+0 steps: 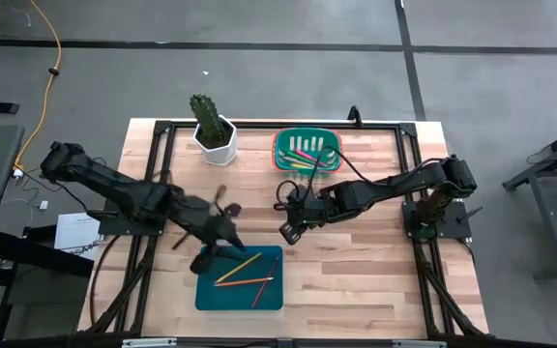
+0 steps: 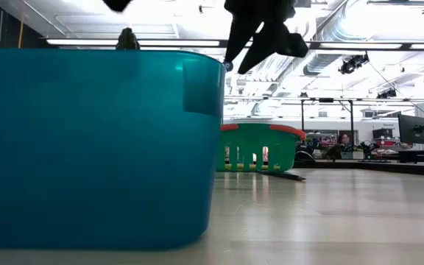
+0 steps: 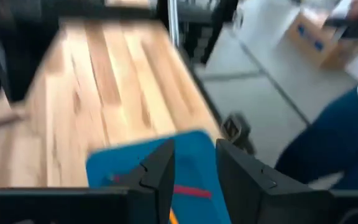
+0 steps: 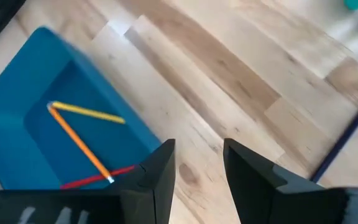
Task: Sort pens & pencils
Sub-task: Put the blue pencil into the blue bin
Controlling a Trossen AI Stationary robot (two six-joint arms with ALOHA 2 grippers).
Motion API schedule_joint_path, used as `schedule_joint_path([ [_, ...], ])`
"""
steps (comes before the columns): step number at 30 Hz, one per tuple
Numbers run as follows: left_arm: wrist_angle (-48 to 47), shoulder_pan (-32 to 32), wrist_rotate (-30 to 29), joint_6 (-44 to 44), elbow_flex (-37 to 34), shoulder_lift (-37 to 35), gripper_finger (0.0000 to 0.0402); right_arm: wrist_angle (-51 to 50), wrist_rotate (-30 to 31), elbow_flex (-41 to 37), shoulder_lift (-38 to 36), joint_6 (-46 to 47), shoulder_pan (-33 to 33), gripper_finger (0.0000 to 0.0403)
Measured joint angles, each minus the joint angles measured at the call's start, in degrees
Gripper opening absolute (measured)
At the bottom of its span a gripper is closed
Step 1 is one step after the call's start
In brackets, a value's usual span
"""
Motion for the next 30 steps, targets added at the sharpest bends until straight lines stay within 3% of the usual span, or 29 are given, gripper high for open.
schedule_joint_path([
  [10,3.7,5.4,-2.6,1.5,0.0,-18.1,0.0104,2.9,-0.7,-0.7,0.5,9.8,-6.4,0.0126],
  [17,1.4,9.1,-3.6,3.1,0.0,-30.4,0.0104,-0.2,-7.1,-0.7,4.4,11.9,-12.2,0.0126],
  [22,-6.0,9.3,-3.6,3.6,0.0,-35.6,0.0104,-8.8,-9.3,-0.7,7.1,15.7,-14.3,0.0126],
  [30,-14.0,9.3,-3.6,4.5,0.0,-40.6,0.0104,-10.5,-11.8,-0.7,9.4,21.1,-14.4,0.0126],
])
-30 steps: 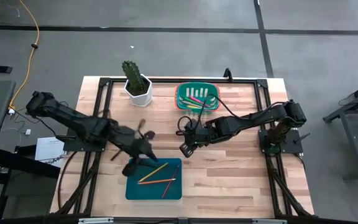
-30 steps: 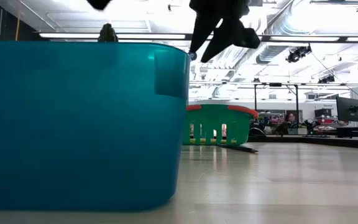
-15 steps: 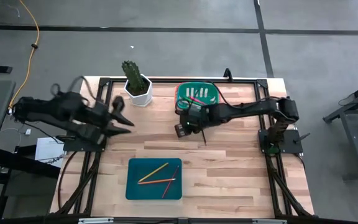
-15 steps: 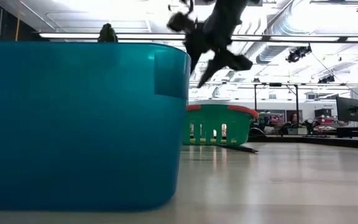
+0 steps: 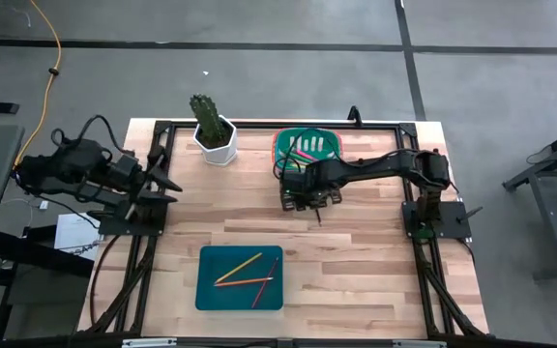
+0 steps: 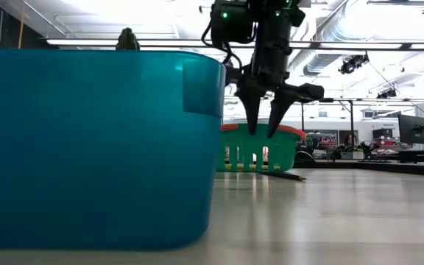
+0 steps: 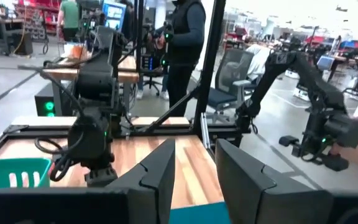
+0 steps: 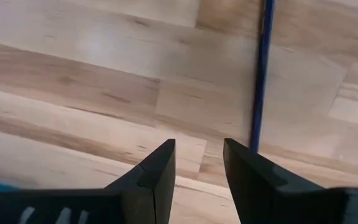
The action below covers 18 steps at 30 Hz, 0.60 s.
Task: Sort pens & pencils
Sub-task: Put the blue pencil into the blue bin
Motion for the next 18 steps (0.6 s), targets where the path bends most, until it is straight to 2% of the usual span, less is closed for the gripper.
schedule_joint_path([
  [5,0.3,0.0,0.0,1.3,0.0,-1.7,0.0104,-1.9,-2.7,0.0,2.0,2.2,-0.7,0.0126],
  [18,-4.2,0.0,0.0,3.5,0.0,-2.1,0.0104,-6.6,-3.7,0.0,3.5,3.4,-0.6,0.0125],
])
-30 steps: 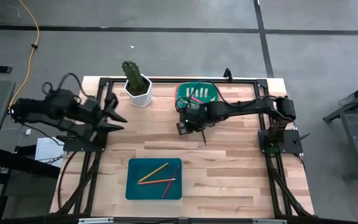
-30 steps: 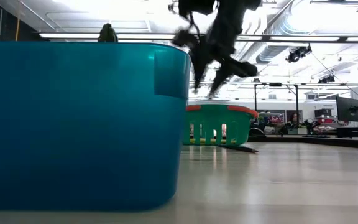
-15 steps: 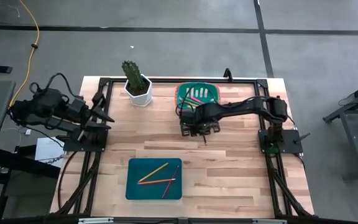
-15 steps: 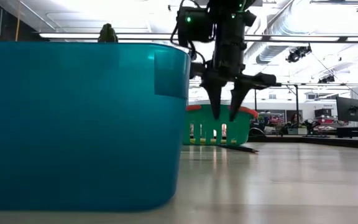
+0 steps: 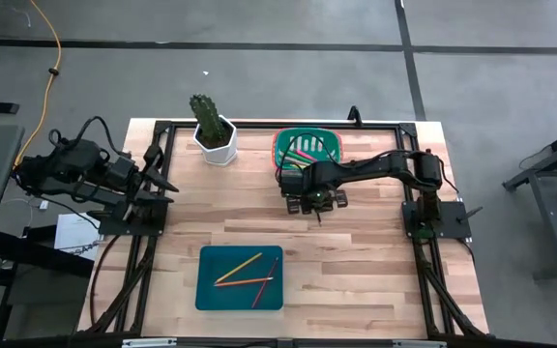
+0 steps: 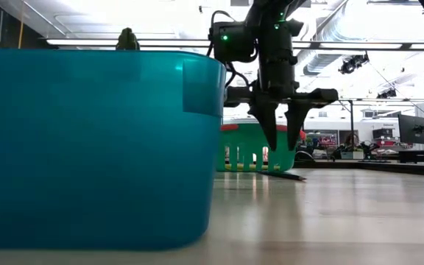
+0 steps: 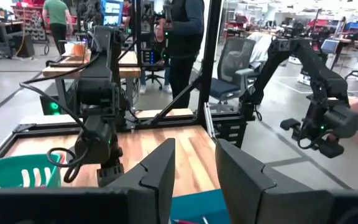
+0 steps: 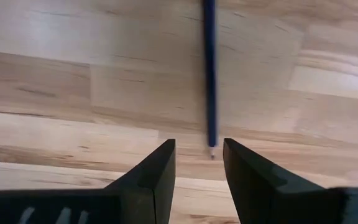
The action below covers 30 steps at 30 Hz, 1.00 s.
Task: Sort pens & pencils
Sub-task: Put the blue pencil into the blue bin
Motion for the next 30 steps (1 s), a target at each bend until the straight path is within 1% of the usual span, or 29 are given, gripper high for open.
schedule_joint_path([
  [4,0.0,0.0,0.0,0.9,0.0,0.0,0.0104,-0.8,0.5,-0.1,0.0,-1.1,0.0,0.0125],
  [9,0.0,0.0,0.5,1.0,0.0,0.0,0.0104,0.2,0.6,-2.4,-0.1,-1.7,0.0,0.0125],
  [16,0.0,0.0,0.5,1.0,0.0,0.0,0.0104,5.3,0.1,-5.4,-0.1,-1.8,0.2,0.0125],
  [21,0.0,0.0,0.6,0.9,0.0,0.0,0.0104,8.7,-1.5,-7.9,-0.1,-1.7,0.3,0.0125],
  [30,0.1,0.0,0.5,0.8,0.0,0.0,0.0104,8.3,-0.9,-8.2,-0.1,-3.5,0.5,0.0125],
])
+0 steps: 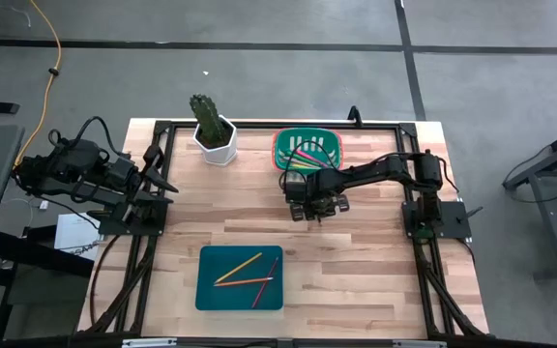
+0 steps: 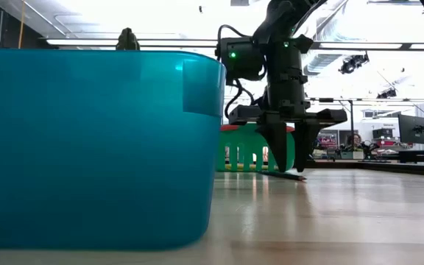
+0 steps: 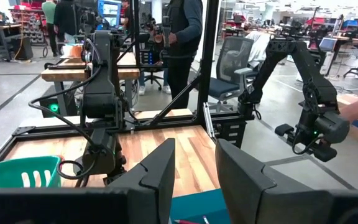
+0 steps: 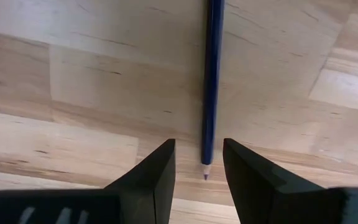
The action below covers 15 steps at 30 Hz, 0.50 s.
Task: Sort pens & pencils
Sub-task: Put the blue pencil into the blue bin
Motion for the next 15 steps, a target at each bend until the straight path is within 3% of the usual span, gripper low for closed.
schedule_joint_path([
  [15,0.1,0.0,0.0,-1.3,0.0,0.0,0.0104,0.6,-0.7,0.0,0.0,-3.1,-1.4,0.0092],
])
